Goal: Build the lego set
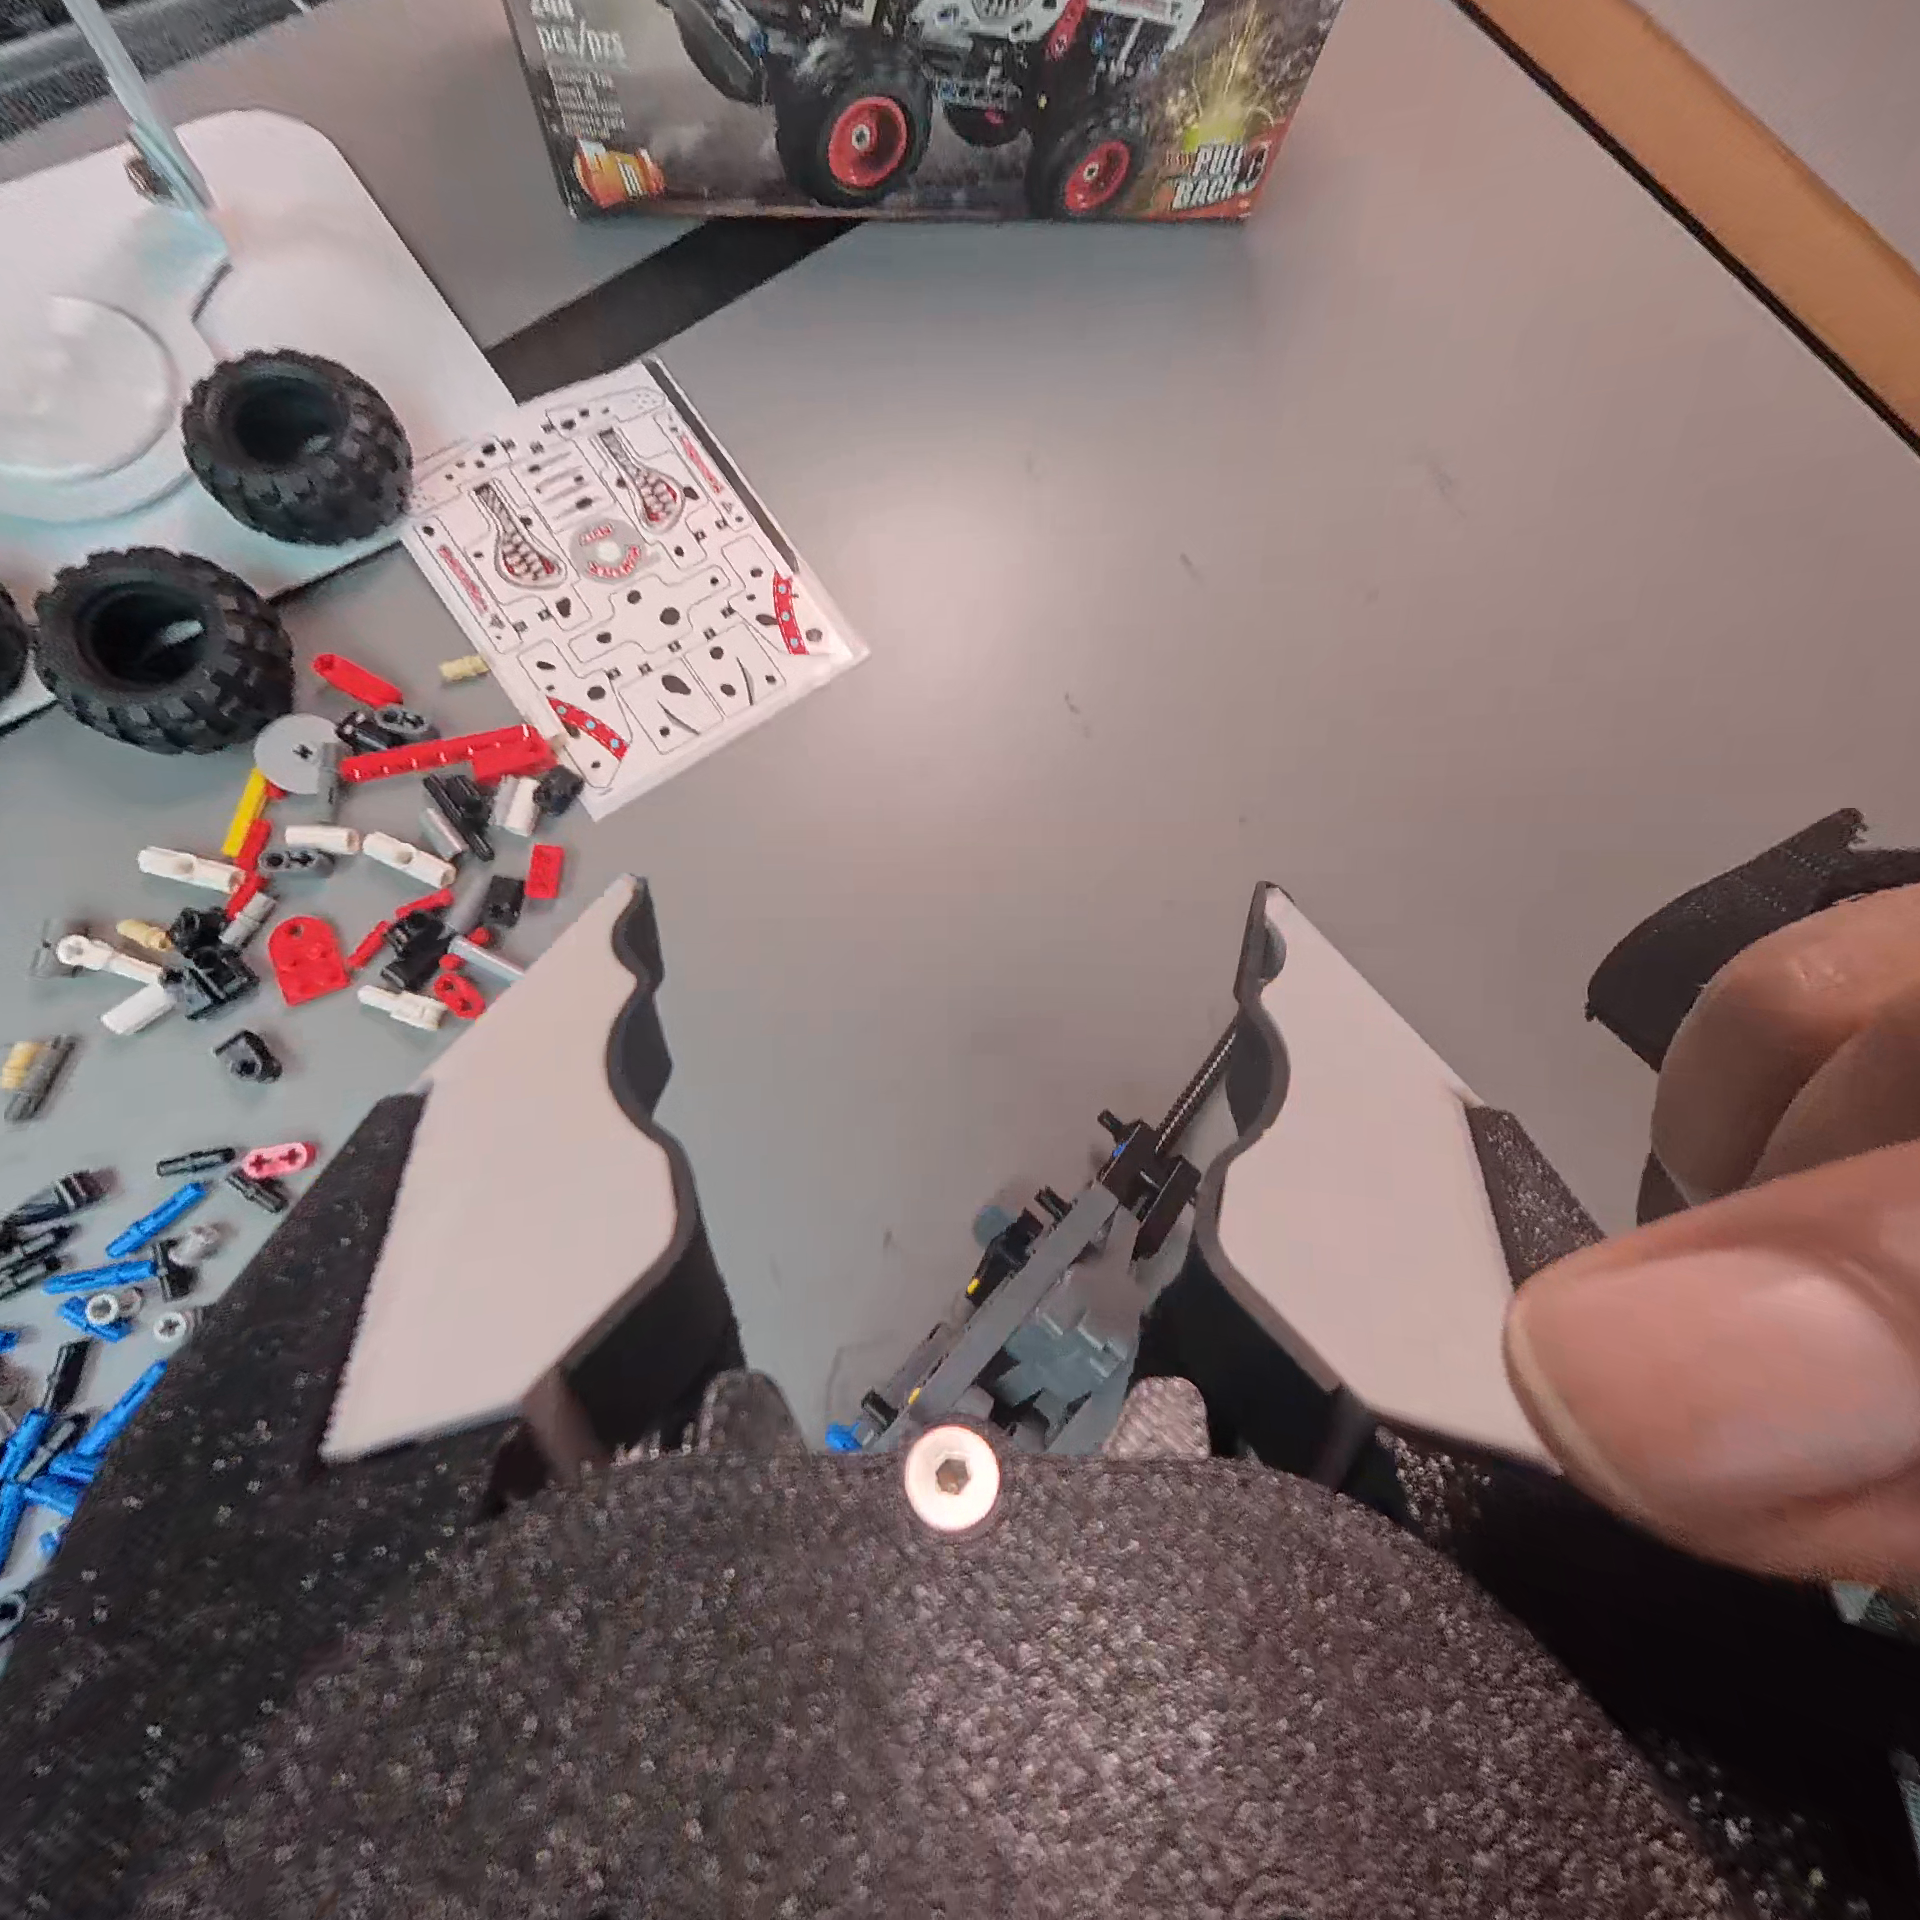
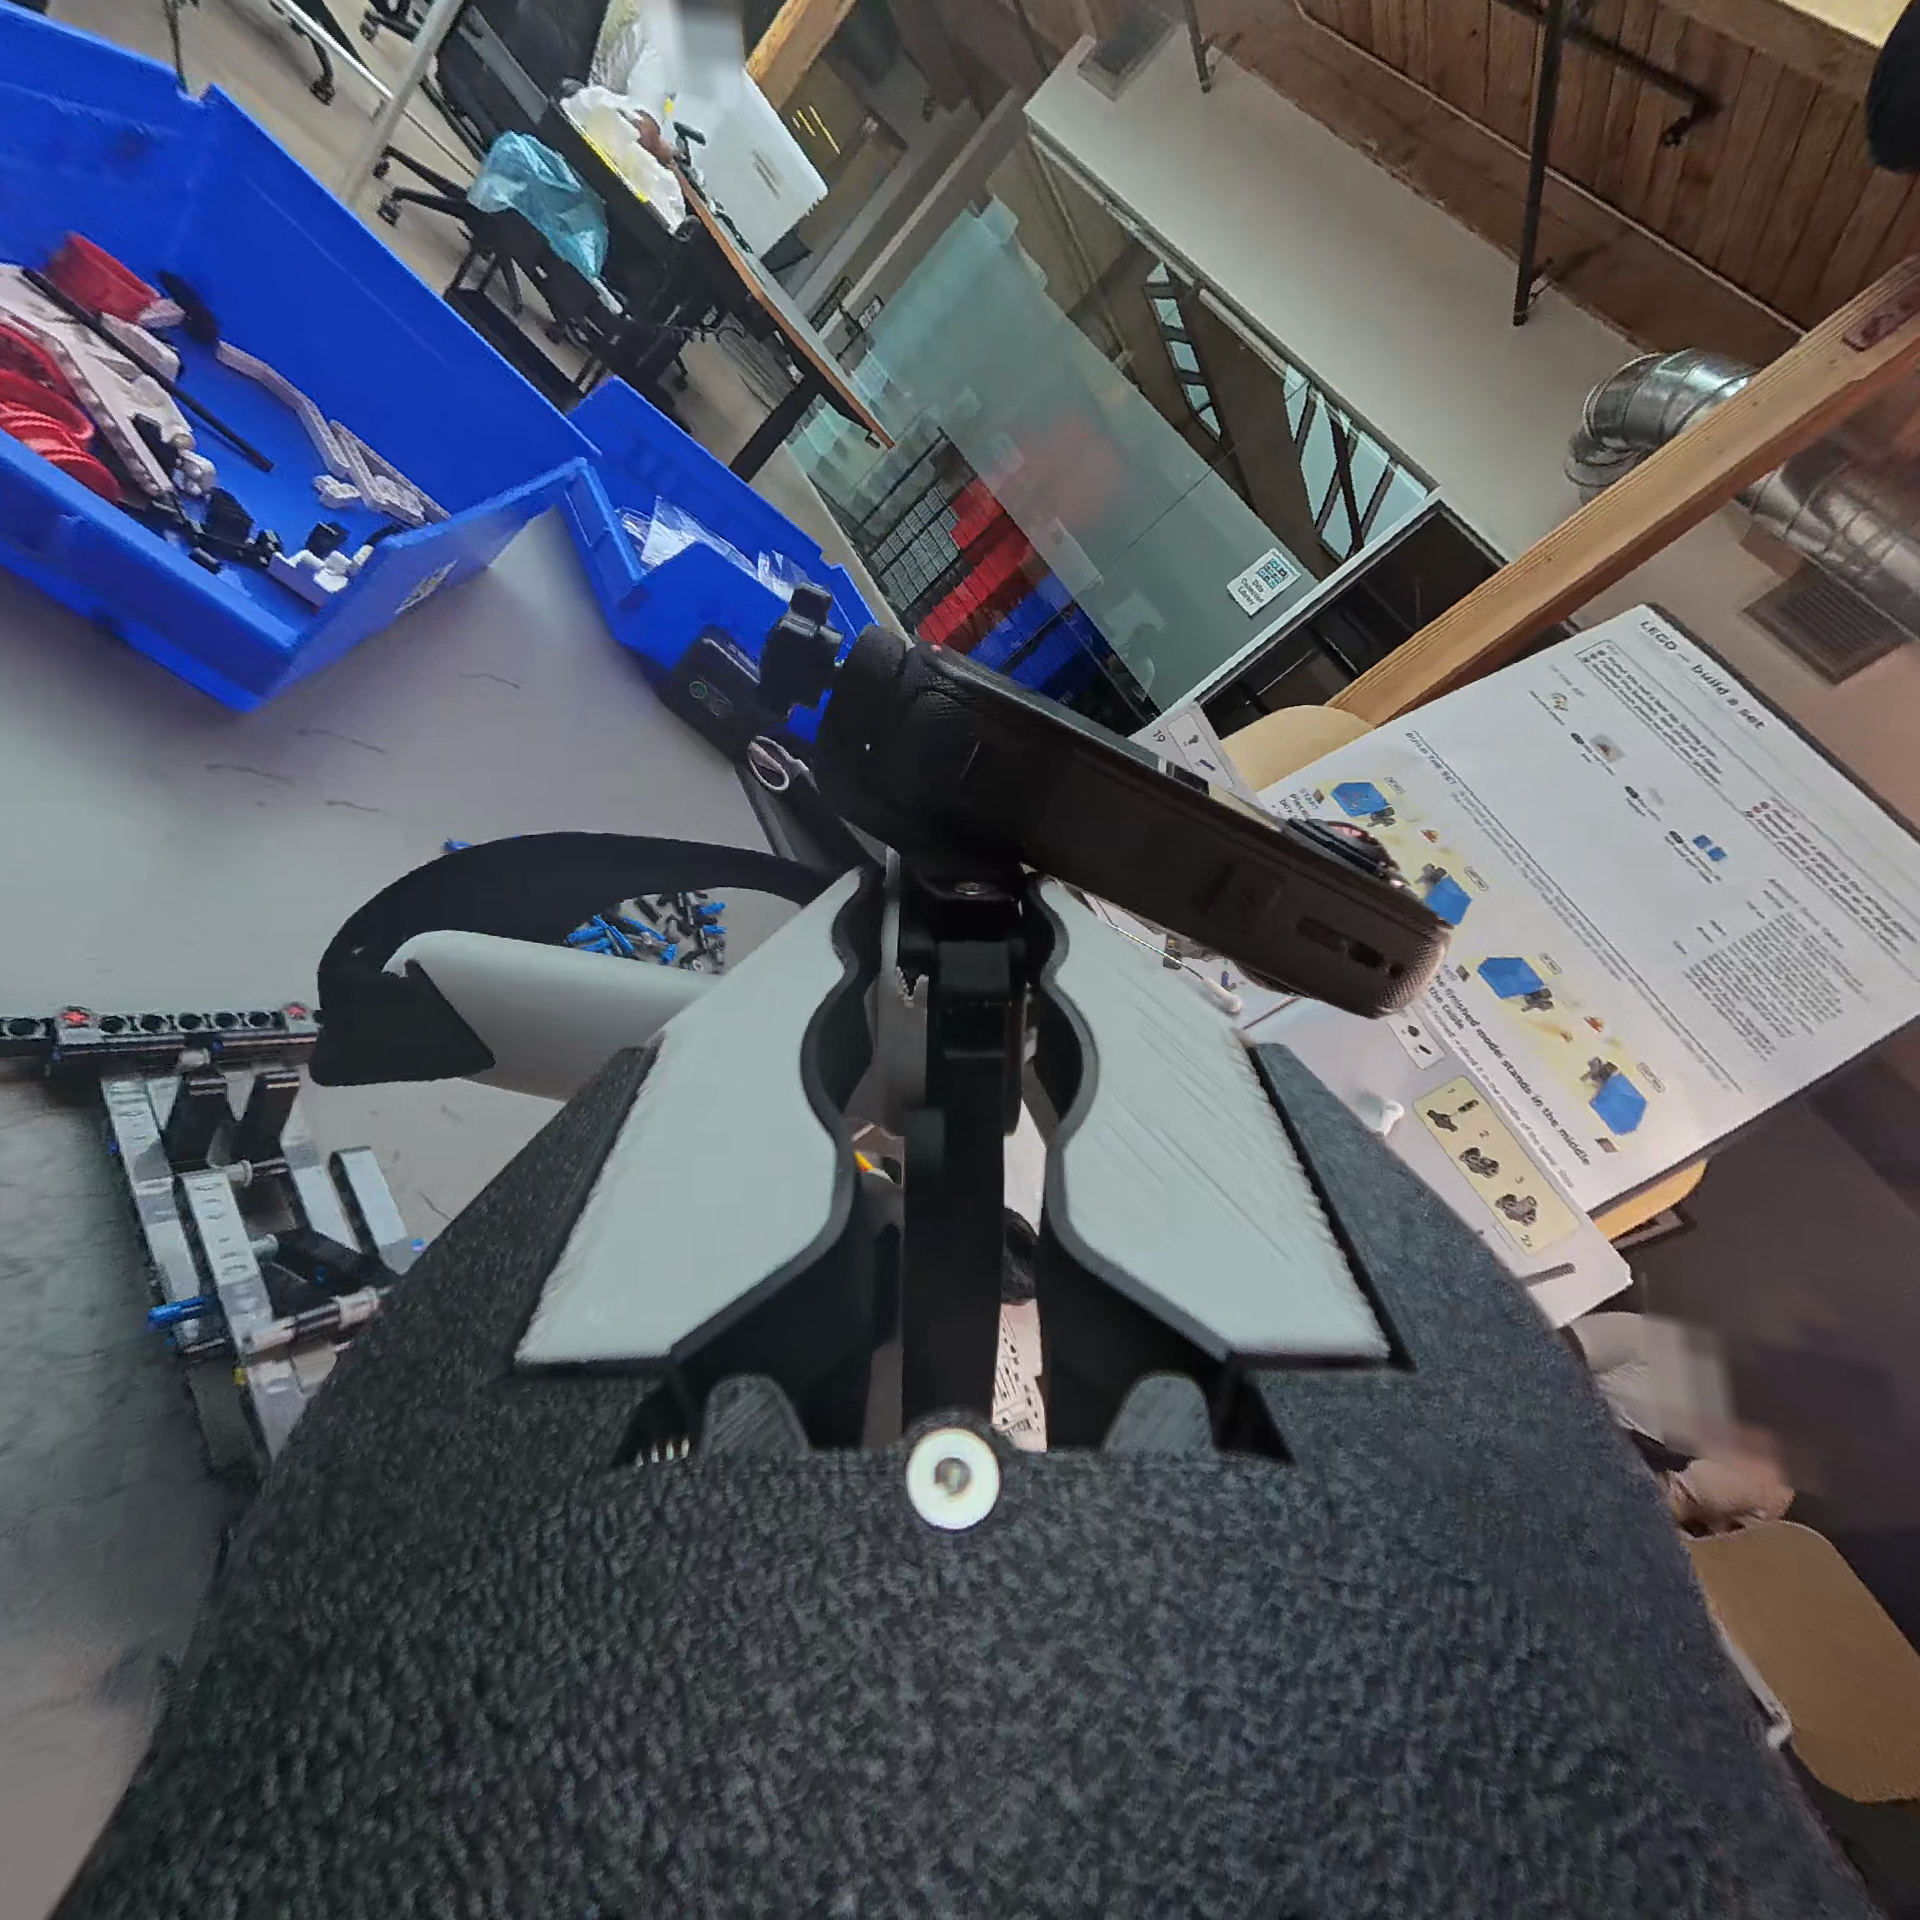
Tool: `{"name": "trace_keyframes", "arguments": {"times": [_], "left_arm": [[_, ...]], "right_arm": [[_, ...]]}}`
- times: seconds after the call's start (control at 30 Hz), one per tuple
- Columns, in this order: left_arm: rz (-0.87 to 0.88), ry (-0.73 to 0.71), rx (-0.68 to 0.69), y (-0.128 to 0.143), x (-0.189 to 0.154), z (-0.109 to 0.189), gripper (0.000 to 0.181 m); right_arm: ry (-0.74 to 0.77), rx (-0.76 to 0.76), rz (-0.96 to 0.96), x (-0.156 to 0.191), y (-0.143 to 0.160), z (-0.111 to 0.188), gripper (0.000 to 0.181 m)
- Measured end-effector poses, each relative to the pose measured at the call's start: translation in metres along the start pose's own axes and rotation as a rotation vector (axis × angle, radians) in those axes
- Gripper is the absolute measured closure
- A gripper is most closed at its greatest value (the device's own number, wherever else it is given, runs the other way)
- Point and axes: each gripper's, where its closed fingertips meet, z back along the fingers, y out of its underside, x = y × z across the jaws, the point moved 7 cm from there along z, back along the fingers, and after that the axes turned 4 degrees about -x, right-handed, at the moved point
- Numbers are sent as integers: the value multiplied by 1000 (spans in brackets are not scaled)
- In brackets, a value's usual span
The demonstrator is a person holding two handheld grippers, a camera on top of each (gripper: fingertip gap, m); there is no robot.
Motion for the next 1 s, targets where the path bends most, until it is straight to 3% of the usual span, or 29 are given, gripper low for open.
{"name": "trace_keyframes", "arguments": {"times": [0.1,0.23,1.0], "left_arm": [[-14,58,-23,-12,-7,-5,77],[-6,19,-65,-19,-5,7,74],[77,6,35,8,4,-2,74]], "right_arm": [[5,-2,5,-9,3,0,156],[1,-24,39,-12,-9,0,156],[-55,-32,-51,3,3,-7,156]]}}
